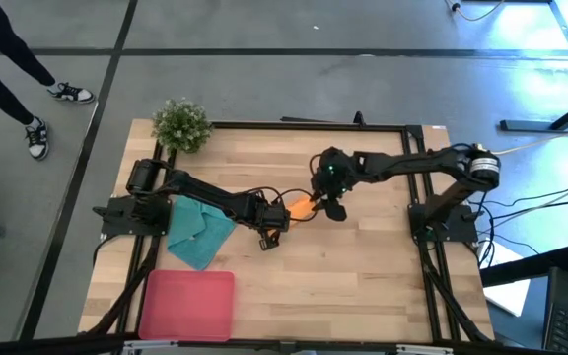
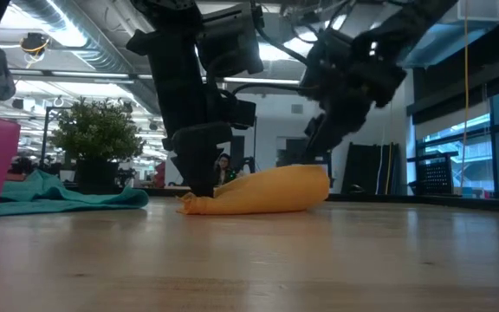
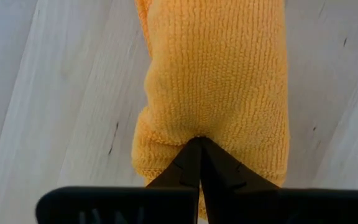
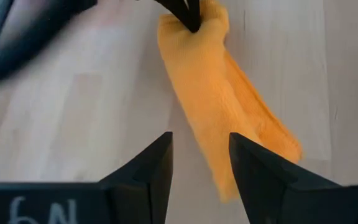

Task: Roll microfiber towels into tight, uniform cylinder then place into a basket
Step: Roll the yellow microfiber cloth

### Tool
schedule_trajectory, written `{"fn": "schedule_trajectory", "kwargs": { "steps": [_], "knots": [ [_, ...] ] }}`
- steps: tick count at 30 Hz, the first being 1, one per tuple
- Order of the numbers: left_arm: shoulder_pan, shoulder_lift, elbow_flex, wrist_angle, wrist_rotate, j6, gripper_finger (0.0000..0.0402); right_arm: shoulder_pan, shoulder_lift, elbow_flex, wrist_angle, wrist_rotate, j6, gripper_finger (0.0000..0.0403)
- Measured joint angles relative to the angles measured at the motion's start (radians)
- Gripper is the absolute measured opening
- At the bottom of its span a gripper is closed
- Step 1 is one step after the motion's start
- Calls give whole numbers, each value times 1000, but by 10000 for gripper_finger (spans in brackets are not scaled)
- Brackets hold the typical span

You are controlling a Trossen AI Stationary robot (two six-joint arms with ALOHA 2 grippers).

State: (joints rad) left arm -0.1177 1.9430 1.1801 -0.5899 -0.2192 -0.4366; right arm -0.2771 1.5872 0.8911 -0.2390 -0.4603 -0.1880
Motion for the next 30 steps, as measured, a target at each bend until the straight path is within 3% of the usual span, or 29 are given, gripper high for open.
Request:
{"fn": "schedule_trajectory", "kwargs": {
  "steps": [16,25,30],
  "knots": [
    [0,0,0,0,7,1,0,-58,255,-43,284,32,-122,157],
    [0,0,0,1,7,0,0,-60,280,-42,309,24,-134,157],
    [0,0,0,1,7,-6,0,-62,284,-46,355,-35,-135,157]
  ]
}}
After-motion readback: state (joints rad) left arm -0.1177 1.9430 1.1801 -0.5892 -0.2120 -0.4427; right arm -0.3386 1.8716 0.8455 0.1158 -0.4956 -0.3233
